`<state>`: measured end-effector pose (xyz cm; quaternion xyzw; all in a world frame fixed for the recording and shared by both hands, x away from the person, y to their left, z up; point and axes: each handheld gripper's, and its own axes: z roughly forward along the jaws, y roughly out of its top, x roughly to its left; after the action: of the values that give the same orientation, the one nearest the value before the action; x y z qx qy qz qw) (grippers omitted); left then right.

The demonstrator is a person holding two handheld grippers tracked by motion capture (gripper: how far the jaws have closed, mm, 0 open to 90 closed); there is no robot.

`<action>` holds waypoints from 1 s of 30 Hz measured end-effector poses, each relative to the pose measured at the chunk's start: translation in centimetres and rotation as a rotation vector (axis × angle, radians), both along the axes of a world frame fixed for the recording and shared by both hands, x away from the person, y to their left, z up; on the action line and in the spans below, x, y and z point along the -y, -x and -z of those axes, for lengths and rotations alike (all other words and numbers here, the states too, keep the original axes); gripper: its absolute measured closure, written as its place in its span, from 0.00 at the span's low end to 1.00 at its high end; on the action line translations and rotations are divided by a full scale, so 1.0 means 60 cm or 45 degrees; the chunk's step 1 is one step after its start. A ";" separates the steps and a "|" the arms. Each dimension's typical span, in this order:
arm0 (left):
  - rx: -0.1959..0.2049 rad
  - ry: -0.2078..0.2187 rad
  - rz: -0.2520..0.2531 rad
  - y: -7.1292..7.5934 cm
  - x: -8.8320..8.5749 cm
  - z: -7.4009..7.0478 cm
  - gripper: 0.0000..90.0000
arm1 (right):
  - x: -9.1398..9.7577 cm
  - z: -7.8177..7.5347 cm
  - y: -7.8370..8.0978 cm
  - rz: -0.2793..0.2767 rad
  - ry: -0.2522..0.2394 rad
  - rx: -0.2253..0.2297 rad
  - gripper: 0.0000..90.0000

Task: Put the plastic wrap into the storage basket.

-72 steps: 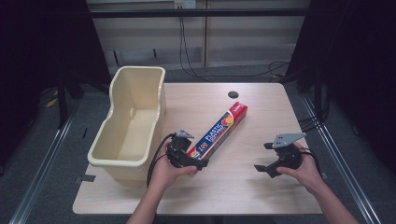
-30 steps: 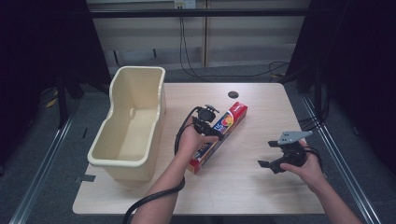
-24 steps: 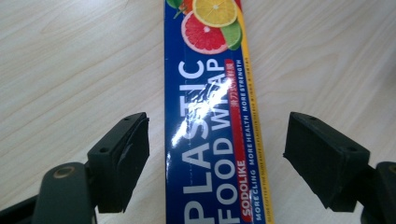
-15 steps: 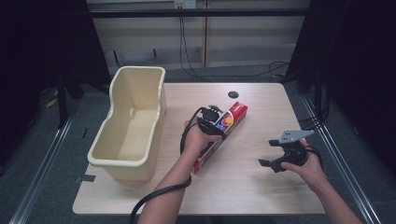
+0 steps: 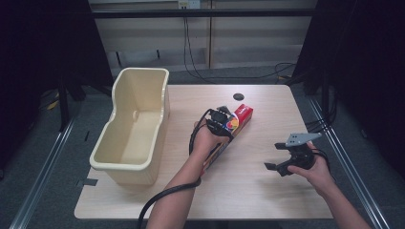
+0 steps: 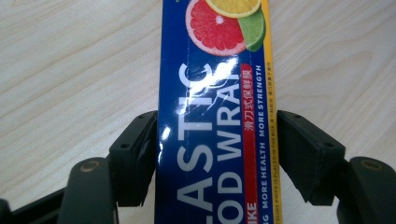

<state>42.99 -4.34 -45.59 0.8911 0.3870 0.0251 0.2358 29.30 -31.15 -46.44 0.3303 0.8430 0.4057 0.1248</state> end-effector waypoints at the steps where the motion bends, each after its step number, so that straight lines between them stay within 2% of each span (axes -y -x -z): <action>1: -0.007 0.005 -0.022 0.000 0.004 0.002 0.38 | 0.001 0.000 0.000 -0.007 -0.001 -0.002 0.07; 2: -0.020 -0.033 0.004 -0.006 0.005 0.001 0.39 | 0.000 -0.001 -0.001 -0.010 -0.003 0.000 0.07; 6: -0.036 -0.049 0.004 -0.010 0.008 0.002 0.42 | 0.000 -0.001 0.000 -0.014 -0.007 -0.001 0.07; 7: -0.048 -0.067 0.004 -0.011 0.011 -0.001 0.42 | 0.000 -0.001 0.000 -0.015 -0.006 0.002 0.07; 10: -0.044 -0.084 0.017 -0.012 0.012 -0.002 0.45 | 0.001 -0.002 -0.001 -0.012 -0.010 0.004 0.07; 11: -0.075 -0.094 0.007 -0.011 0.013 -0.005 0.45 | 0.001 -0.002 -0.001 -0.009 -0.010 0.005 0.07; 12: -0.075 -0.094 0.007 -0.011 0.013 -0.005 0.45 | 0.001 -0.002 -0.001 -0.009 -0.010 0.005 0.07; 14: -0.135 -0.080 -0.013 -0.010 0.010 -0.012 0.46 | 0.002 -0.003 0.000 -0.009 -0.009 0.008 0.07; 16: -0.139 -0.069 -0.010 -0.009 0.007 -0.014 0.46 | 0.002 -0.003 0.000 -0.010 -0.011 0.009 0.07; 21: -0.213 -0.080 -0.014 -0.004 -0.008 -0.047 0.46 | 0.001 -0.003 -0.001 -0.012 -0.014 0.008 0.07; 23: -0.205 -0.079 -0.015 -0.003 -0.011 -0.052 0.46 | 0.001 -0.003 -0.001 -0.013 -0.015 0.008 0.07; 24: -0.200 -0.097 -0.011 0.000 -0.016 -0.066 0.46 | 0.001 -0.004 0.000 -0.011 -0.017 0.010 0.07; 25: -0.200 -0.097 -0.011 0.000 -0.016 -0.066 0.46 | 0.001 -0.004 0.000 -0.013 -0.017 0.011 0.07; 27: -0.213 -0.110 -0.010 0.002 -0.025 -0.085 0.46 | 0.000 -0.003 0.000 -0.016 -0.018 0.012 0.07; 30: -0.215 -0.097 -0.022 0.005 -0.031 -0.095 0.46 | -0.003 -0.003 0.000 -0.017 -0.009 0.010 0.06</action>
<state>42.72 -2.46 -39.87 0.8950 0.4119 -0.0335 0.1679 29.28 -30.99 -46.27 0.3237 0.8431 0.4110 0.1243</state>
